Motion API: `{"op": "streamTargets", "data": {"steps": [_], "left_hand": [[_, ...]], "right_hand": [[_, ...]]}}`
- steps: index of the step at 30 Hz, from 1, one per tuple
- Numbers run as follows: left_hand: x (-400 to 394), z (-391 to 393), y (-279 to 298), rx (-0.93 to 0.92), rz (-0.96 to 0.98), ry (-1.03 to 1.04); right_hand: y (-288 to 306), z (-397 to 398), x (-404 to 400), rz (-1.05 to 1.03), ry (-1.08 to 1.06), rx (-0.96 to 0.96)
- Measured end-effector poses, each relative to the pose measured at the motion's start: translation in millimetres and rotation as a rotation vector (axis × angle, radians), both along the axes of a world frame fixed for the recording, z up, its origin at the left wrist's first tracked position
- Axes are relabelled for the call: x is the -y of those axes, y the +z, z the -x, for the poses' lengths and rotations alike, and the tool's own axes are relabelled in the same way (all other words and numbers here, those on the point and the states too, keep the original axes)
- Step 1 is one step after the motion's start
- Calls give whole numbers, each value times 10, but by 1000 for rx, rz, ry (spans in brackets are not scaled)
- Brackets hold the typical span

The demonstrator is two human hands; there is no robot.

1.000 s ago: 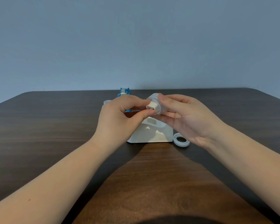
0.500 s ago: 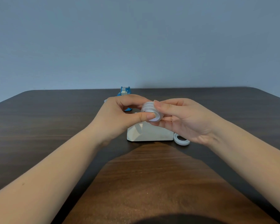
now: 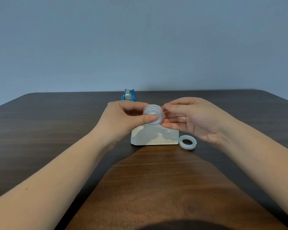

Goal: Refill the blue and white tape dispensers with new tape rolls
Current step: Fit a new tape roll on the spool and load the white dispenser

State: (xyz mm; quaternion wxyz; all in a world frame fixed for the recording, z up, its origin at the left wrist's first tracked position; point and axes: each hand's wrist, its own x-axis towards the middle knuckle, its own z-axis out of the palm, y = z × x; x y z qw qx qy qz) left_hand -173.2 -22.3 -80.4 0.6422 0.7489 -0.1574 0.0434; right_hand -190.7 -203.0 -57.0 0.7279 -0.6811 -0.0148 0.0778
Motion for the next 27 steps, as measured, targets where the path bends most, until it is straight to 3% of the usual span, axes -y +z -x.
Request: {"op": "streamTargets", "data": {"steps": [13, 27], "left_hand": [[16, -60, -30, 35, -82, 83], [-34, -195, -61, 72, -202, 27]], "right_hand": [[-4, -80, -8, 77, -127, 50], [-58, -250, -85, 376, -183, 129]]}}
